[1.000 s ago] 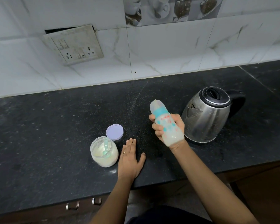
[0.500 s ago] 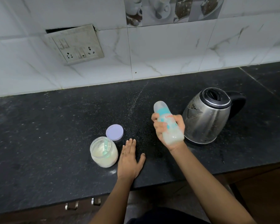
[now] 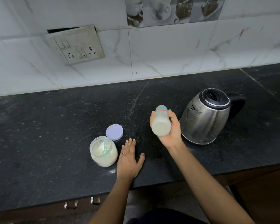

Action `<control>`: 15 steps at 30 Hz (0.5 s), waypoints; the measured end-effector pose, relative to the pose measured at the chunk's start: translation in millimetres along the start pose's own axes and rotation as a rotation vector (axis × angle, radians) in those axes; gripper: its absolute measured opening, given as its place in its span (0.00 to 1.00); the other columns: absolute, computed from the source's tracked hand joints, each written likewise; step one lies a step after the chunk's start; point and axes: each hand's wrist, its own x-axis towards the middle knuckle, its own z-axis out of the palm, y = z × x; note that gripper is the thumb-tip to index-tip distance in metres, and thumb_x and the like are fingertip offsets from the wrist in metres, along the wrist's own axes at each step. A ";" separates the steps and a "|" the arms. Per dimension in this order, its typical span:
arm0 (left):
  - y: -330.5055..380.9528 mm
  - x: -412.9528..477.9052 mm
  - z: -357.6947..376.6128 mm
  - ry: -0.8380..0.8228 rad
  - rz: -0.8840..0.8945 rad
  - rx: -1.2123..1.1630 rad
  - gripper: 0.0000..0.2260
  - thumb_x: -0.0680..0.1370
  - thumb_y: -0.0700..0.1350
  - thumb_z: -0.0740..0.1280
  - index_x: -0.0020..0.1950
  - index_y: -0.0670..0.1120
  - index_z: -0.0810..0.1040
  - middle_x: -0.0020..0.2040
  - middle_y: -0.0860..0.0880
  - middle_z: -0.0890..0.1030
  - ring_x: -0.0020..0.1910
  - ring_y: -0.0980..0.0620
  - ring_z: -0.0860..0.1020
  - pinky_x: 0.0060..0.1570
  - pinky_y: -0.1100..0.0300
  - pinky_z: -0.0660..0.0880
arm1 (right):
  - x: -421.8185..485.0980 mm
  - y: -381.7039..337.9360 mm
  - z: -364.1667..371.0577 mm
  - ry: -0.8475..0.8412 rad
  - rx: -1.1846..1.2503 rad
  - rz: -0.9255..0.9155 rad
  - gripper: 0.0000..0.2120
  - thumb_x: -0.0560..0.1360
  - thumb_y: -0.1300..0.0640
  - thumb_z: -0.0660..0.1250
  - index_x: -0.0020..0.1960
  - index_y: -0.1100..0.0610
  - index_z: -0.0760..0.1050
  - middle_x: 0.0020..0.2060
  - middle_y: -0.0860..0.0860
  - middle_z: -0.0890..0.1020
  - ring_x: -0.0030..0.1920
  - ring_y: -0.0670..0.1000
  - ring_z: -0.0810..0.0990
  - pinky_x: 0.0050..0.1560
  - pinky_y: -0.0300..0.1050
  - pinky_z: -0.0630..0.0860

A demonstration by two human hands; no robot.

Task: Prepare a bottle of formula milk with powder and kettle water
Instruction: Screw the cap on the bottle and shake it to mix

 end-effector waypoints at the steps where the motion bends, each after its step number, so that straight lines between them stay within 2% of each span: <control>1: -0.1 -0.2 0.0 0.002 -0.001 -0.002 0.31 0.78 0.57 0.58 0.78 0.45 0.57 0.78 0.48 0.58 0.77 0.53 0.52 0.73 0.63 0.39 | -0.5 1.9 0.5 -0.051 -0.031 0.043 0.34 0.63 0.59 0.79 0.63 0.63 0.66 0.51 0.60 0.77 0.42 0.55 0.80 0.44 0.49 0.81; 3: -0.7 0.2 0.5 0.006 0.001 -0.003 0.31 0.78 0.56 0.59 0.78 0.45 0.57 0.78 0.48 0.58 0.77 0.53 0.52 0.74 0.62 0.40 | -4.9 6.1 3.9 -0.151 -0.178 0.120 0.29 0.68 0.56 0.75 0.62 0.63 0.65 0.52 0.60 0.77 0.38 0.54 0.79 0.40 0.46 0.79; 4: -0.9 0.1 1.1 0.006 0.000 -0.003 0.31 0.79 0.56 0.60 0.78 0.45 0.57 0.78 0.48 0.58 0.77 0.52 0.52 0.74 0.62 0.40 | -6.2 5.8 8.6 -0.145 -0.232 0.121 0.30 0.67 0.54 0.76 0.62 0.63 0.65 0.51 0.59 0.77 0.36 0.53 0.78 0.37 0.46 0.79; 6: -0.6 -0.1 1.0 0.009 -0.007 -0.002 0.31 0.79 0.56 0.60 0.78 0.45 0.57 0.78 0.48 0.58 0.78 0.52 0.52 0.74 0.62 0.40 | -5.0 6.0 14.2 -0.041 -0.194 0.130 0.38 0.62 0.52 0.80 0.65 0.63 0.66 0.52 0.59 0.77 0.35 0.53 0.79 0.36 0.46 0.80; 8: 0.2 -0.1 0.5 0.007 -0.010 -0.005 0.30 0.79 0.56 0.60 0.78 0.46 0.56 0.78 0.48 0.57 0.78 0.53 0.51 0.74 0.63 0.40 | -2.5 6.7 14.7 0.134 -0.097 0.055 0.42 0.63 0.50 0.78 0.70 0.61 0.64 0.57 0.59 0.73 0.37 0.55 0.81 0.38 0.48 0.82; 10: 0.7 -0.6 -0.1 0.010 -0.008 -0.006 0.30 0.79 0.56 0.59 0.78 0.46 0.56 0.78 0.48 0.56 0.78 0.53 0.51 0.73 0.63 0.39 | -2.7 7.0 17.6 0.240 -0.104 -0.010 0.37 0.67 0.53 0.73 0.71 0.59 0.64 0.59 0.59 0.71 0.39 0.56 0.82 0.40 0.48 0.83; 12: 1.4 -0.5 -0.7 0.013 -0.006 -0.005 0.30 0.79 0.56 0.59 0.78 0.46 0.55 0.78 0.48 0.56 0.78 0.53 0.51 0.73 0.63 0.39 | -4.5 9.1 21.9 0.263 -0.147 -0.024 0.29 0.67 0.57 0.71 0.67 0.58 0.68 0.56 0.60 0.75 0.42 0.57 0.83 0.43 0.50 0.82; 15: 1.3 -0.7 -1.3 0.007 -0.004 -0.004 0.31 0.79 0.56 0.59 0.78 0.46 0.55 0.78 0.48 0.56 0.78 0.53 0.51 0.74 0.62 0.40 | -5.1 7.2 25.0 0.247 -0.213 -0.015 0.27 0.68 0.59 0.71 0.65 0.57 0.68 0.60 0.63 0.75 0.54 0.61 0.81 0.48 0.57 0.82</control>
